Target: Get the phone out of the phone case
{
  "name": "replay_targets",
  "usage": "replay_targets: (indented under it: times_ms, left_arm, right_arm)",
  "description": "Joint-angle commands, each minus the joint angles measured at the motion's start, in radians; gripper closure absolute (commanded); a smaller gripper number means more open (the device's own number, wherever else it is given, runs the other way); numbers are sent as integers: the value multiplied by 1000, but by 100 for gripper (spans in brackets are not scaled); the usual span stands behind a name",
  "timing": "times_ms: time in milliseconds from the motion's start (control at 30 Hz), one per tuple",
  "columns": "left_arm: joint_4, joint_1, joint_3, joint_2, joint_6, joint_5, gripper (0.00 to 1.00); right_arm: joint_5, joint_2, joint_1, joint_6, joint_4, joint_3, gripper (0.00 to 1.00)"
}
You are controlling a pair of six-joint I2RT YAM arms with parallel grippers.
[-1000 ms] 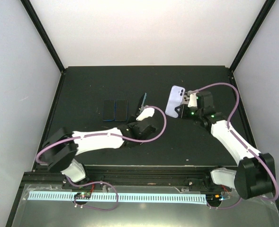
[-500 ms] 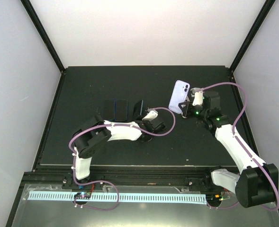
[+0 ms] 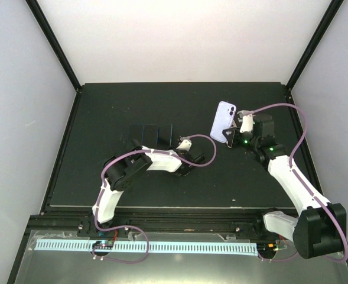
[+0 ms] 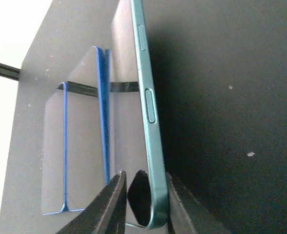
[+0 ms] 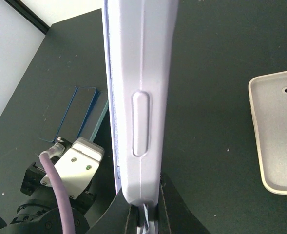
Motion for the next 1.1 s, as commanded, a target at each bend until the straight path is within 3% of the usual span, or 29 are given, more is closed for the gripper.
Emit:
replay_targets:
  times_ms: [0, 167, 433, 767, 900, 1067]
  left_arm:
    - [-16, 13, 6, 12, 27, 108, 73]
    - [6, 17, -24, -68, 61, 186, 48]
    - [40, 17, -162, -369, 59, 353, 24]
    - [-44, 18, -263, -892, 103, 624, 14]
    - [-130, 24, -234, -1031, 65, 823, 13]
    - [-216, 27, -224, -1173, 101, 809, 10]
  right_arm:
    - [-14, -8, -8, -42, 44, -6, 99]
    - [-18, 18, -8, -161, -59, 76, 99]
    - [19, 66, -9, -380, -260, 168, 99]
    - [6, 338, -8, -526, -535, 376, 99]
    - [42, 476, -10, -553, -579, 454, 99]
    - [95, 622, -16, -561, -601, 549, 99]
